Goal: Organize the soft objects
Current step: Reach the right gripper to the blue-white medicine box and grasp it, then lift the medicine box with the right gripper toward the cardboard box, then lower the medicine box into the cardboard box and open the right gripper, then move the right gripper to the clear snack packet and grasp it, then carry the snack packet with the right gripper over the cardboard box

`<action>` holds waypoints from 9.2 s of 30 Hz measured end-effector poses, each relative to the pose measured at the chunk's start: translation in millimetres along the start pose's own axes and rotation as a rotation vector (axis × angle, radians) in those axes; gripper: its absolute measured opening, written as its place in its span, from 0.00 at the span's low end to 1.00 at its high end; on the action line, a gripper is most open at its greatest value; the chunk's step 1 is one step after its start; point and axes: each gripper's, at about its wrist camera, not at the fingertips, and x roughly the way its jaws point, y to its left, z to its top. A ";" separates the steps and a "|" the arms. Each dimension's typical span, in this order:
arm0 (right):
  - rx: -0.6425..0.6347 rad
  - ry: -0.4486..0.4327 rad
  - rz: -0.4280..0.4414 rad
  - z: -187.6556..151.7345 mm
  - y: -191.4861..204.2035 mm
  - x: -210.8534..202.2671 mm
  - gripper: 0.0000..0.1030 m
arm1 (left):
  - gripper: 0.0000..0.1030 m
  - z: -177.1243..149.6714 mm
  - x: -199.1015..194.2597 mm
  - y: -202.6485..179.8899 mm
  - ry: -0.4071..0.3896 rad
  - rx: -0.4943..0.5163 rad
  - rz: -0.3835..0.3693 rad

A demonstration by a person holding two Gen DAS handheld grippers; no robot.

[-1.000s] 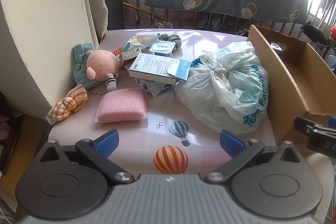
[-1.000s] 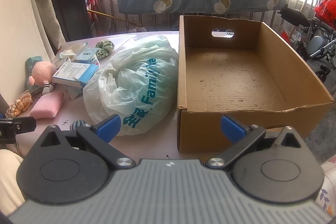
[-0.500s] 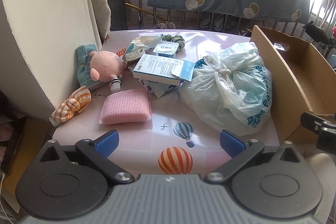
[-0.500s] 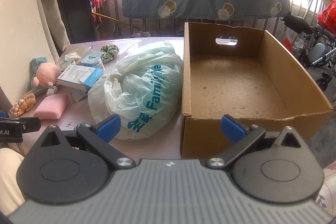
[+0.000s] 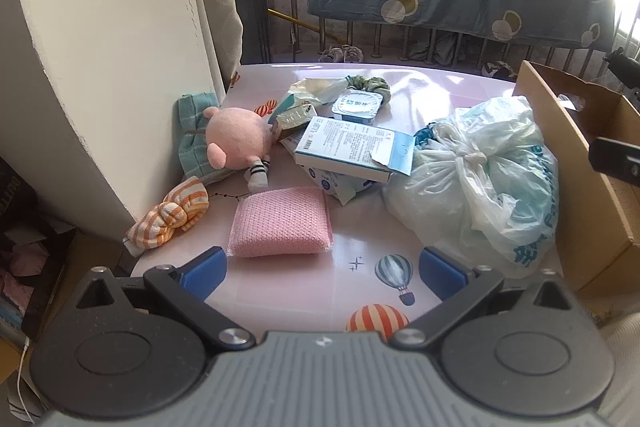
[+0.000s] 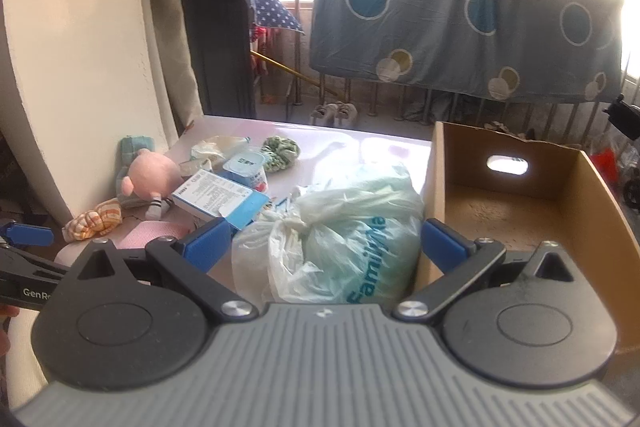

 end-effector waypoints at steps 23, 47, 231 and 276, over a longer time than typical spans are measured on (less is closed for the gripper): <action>-0.110 0.209 0.449 78.3 18.2 151.6 0.99 | 1.00 44.0 85.6 17.1 0.060 -0.021 0.053; 0.237 0.583 0.723 60.6 22.3 370.1 0.60 | 0.71 67.4 166.0 17.6 0.096 -0.206 -0.326; 0.526 0.743 0.608 115.7 33.2 484.5 0.58 | 0.49 117.3 251.2 -16.0 -0.165 0.340 0.180; 0.685 0.361 0.656 119.6 -122.8 182.6 0.20 | 0.16 84.8 0.5 -132.9 -0.494 0.389 -0.121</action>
